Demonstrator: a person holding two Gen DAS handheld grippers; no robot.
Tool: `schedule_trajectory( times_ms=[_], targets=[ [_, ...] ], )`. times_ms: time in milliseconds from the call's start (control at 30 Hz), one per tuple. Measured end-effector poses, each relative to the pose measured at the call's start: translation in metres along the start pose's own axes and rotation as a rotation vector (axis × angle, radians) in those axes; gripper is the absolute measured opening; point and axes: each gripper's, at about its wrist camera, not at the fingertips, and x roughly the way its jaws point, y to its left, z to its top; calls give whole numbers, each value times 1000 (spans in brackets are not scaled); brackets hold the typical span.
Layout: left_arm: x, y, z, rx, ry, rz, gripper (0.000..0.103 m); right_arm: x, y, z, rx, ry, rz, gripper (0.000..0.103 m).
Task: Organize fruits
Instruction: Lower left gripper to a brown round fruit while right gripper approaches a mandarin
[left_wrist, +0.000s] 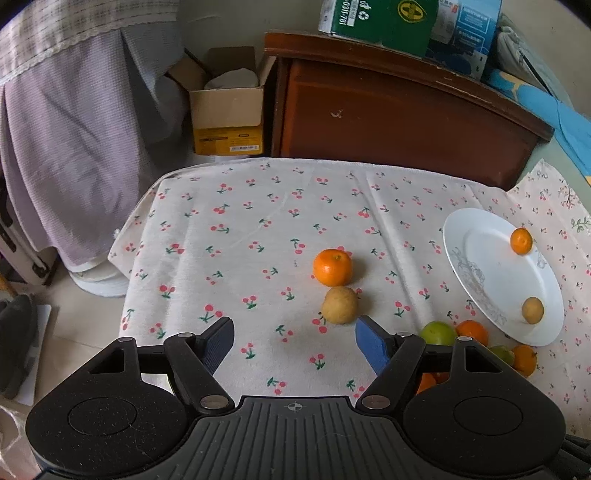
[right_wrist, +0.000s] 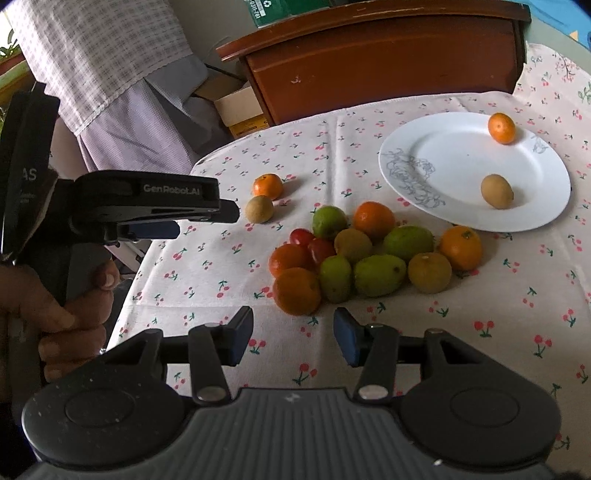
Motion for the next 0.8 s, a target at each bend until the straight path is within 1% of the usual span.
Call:
schedule_trajectory(
  times_ms=[267,367,433,467,500,533,567,667,733,800],
  targets=[
    [13,-6,3,7,11,-6,73,10,-3,3,13,-13,-23,48],
    [17,-9,4,19,10,-9,73,11,-3,3,16,-20,-31,44],
    [19,-10,5,19,10,-11,72,12,-3,3,15,-23,-35,43],
    [20,-10,5,17,11,-13,72,12,-3,3,14,-24,-35,40],
    [22,-9,5,14,12,-16,72,12,-3,3,13,-24,-33,33],
    [23,-8,5,12,13,-18,70,12,-3,3,11,-24,-23,29],
    [24,-8,5,10,14,-20,70,12,-3,3,10,-21,-10,28],
    [25,-5,5,5,12,-28,69,11,1,2,-12,-18,-17,28],
    [26,-4,5,4,13,-27,64,11,0,1,-16,-19,-14,28],
    [26,-2,5,-9,17,-40,63,10,-1,1,-12,-17,-10,28]
  ],
)
